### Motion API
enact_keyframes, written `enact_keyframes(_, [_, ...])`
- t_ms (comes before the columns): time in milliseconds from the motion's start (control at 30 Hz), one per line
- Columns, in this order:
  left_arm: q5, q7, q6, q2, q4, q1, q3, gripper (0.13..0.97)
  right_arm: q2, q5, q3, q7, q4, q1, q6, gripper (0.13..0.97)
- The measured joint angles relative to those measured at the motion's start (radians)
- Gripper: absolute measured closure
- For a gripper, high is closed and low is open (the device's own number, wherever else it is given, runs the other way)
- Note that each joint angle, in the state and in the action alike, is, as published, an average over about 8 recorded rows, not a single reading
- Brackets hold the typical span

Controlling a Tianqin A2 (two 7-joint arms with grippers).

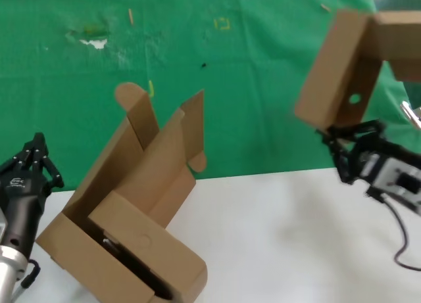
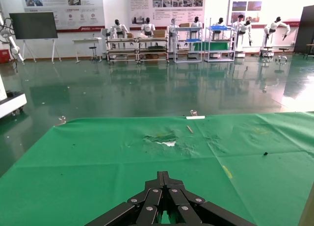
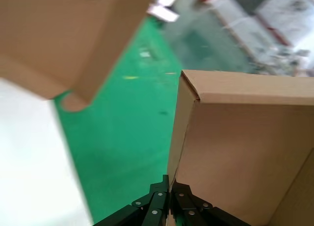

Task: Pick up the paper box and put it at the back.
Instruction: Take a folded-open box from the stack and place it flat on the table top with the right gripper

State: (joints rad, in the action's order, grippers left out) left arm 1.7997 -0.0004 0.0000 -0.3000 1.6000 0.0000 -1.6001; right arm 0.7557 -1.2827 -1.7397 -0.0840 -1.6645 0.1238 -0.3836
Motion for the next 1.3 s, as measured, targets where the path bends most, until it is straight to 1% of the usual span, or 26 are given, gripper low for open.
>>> enact_keyframes(67, [0.000,0.000,0.000,0.000,0.000,0.000,0.000,0.957,-0.008,0.094,-0.052,-0.050,0.013,0.061,-0.068,0.956])
enact_keyframes(167, [0.000,0.000,0.000,0.000,0.000,0.000,0.000,0.957,-0.013,0.230,-0.159,-0.147,0.034,0.163,-0.174,0.956])
enact_keyframes(333, [0.000,0.000,0.000,0.000,0.000,0.000,0.000,0.957,-0.019,0.456,-0.363,-0.357,0.063,0.341,-0.365,0.956])
enact_keyframes(467, [0.000,0.000,0.000,0.000,0.000,0.000,0.000,0.957,-0.025,0.632,-0.497,-0.533,0.069,0.462,-0.517,0.956])
enact_keyframes(600, [0.000,0.000,0.000,0.000,0.000,0.000,0.000,0.957,-0.042,0.806,-0.601,-0.701,0.070,0.556,-0.651,0.956])
enact_keyframes(733, [0.000,0.000,0.000,0.000,0.000,0.000,0.000,0.957,-0.090,0.978,-0.647,-0.817,0.081,0.603,-0.762,0.957])
enact_keyframes(833, [0.000,0.000,0.000,0.000,0.000,0.000,0.000,0.957,-0.145,1.085,-0.636,-0.846,0.102,0.608,-0.823,0.957])
enact_keyframes(933, [0.000,0.000,0.000,0.000,0.000,0.000,0.000,0.957,-0.207,1.158,-0.614,-0.839,0.135,0.610,-0.868,0.958])
enact_keyframes(1133, [0.000,0.000,0.000,0.000,0.000,0.000,0.000,0.957,-0.322,1.241,-0.588,-0.790,0.221,0.625,-0.924,0.958])
enact_keyframes(1300, [0.000,0.000,0.000,0.000,0.000,0.000,0.000,0.957,-0.399,1.288,-0.581,-0.745,0.300,0.631,-0.935,0.958])
